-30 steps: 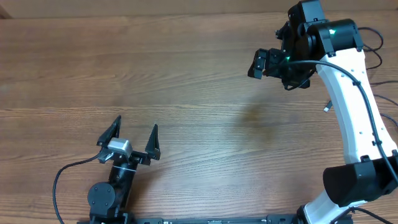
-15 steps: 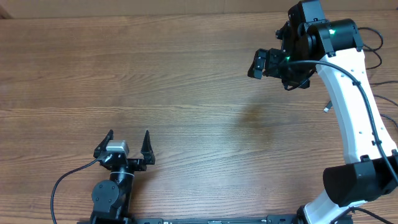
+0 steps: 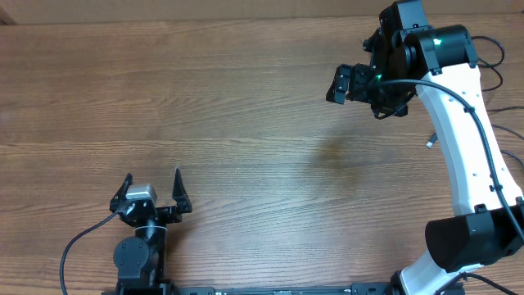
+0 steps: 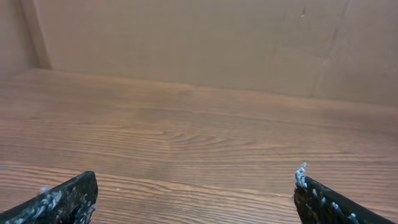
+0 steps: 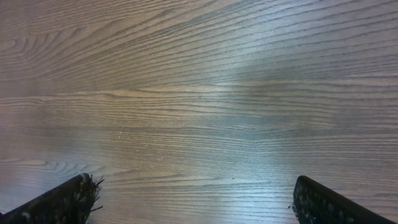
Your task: Untangle cables
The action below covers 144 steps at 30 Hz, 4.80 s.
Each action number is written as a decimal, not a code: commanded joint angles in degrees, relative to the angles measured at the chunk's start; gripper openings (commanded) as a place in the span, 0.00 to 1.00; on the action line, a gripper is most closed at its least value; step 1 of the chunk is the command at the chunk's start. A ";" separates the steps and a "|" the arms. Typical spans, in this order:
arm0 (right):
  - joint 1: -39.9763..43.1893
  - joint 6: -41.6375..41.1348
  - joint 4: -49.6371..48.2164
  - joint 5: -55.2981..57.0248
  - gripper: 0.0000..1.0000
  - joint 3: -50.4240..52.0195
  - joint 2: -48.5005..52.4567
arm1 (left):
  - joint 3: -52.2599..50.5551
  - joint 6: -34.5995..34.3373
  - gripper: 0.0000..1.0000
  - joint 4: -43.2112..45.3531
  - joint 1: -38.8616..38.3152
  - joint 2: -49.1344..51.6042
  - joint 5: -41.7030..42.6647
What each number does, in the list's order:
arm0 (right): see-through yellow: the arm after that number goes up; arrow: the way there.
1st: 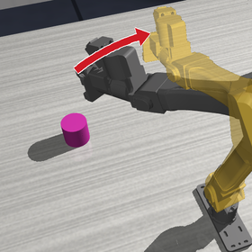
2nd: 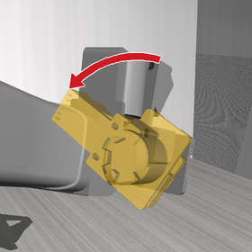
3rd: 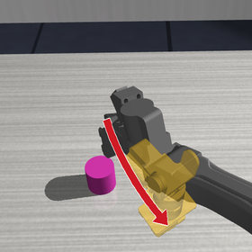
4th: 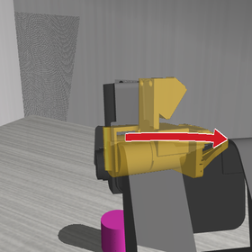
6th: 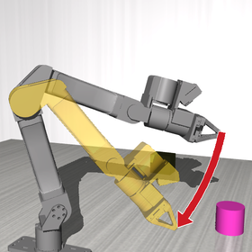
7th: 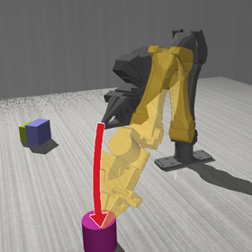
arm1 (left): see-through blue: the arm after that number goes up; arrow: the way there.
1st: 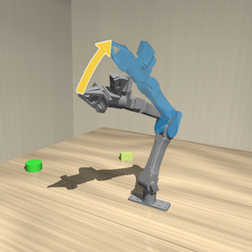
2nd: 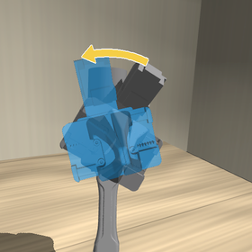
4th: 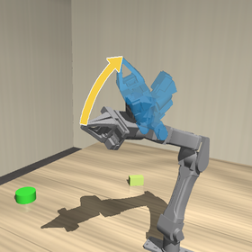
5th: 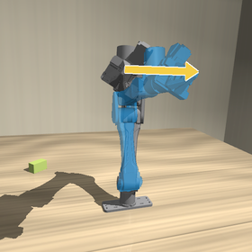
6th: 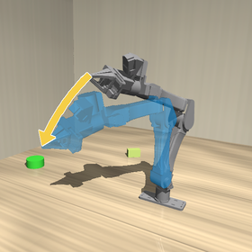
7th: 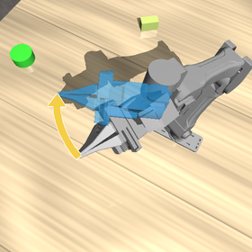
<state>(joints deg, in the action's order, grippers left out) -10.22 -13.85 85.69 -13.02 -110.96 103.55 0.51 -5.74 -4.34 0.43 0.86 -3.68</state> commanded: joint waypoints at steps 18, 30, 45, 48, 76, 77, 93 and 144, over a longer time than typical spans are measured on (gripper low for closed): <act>-0.07 0.24 -0.15 0.55 1.00 0.07 -0.46 | -0.22 1.07 1.00 0.15 0.83 -0.63 0.11; -0.07 0.24 -0.15 0.55 1.00 0.07 -0.46 | -0.22 1.07 1.00 0.15 0.83 -0.61 0.11; -0.02 0.24 -1.64 0.57 1.00 0.07 -0.26 | -0.22 1.05 1.00 0.15 0.83 -0.61 0.11; -0.02 0.90 -1.18 1.49 1.00 0.07 -0.44 | -0.22 1.05 1.00 0.15 0.83 -0.61 0.11; -8.04 0.20 -55.60 8.39 1.00 55.15 -33.59 | -0.22 1.07 1.00 0.15 0.83 -0.61 0.11; -8.04 0.24 -59.04 8.46 1.00 58.29 -36.22 | -0.22 1.05 1.00 0.15 0.83 -0.61 0.11; -8.04 0.90 -100.76 14.69 1.00 88.80 -65.96 | -0.22 1.07 1.00 0.15 0.83 -0.61 0.11; 8.92 2.69 -80.87 10.64 1.00 110.51 -103.36 | -0.22 1.07 1.00 0.15 0.83 -0.61 0.11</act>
<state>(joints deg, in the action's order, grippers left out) -3.40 -11.97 5.15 -0.49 -1.06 0.69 0.51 -5.72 -4.29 0.86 0.84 -3.68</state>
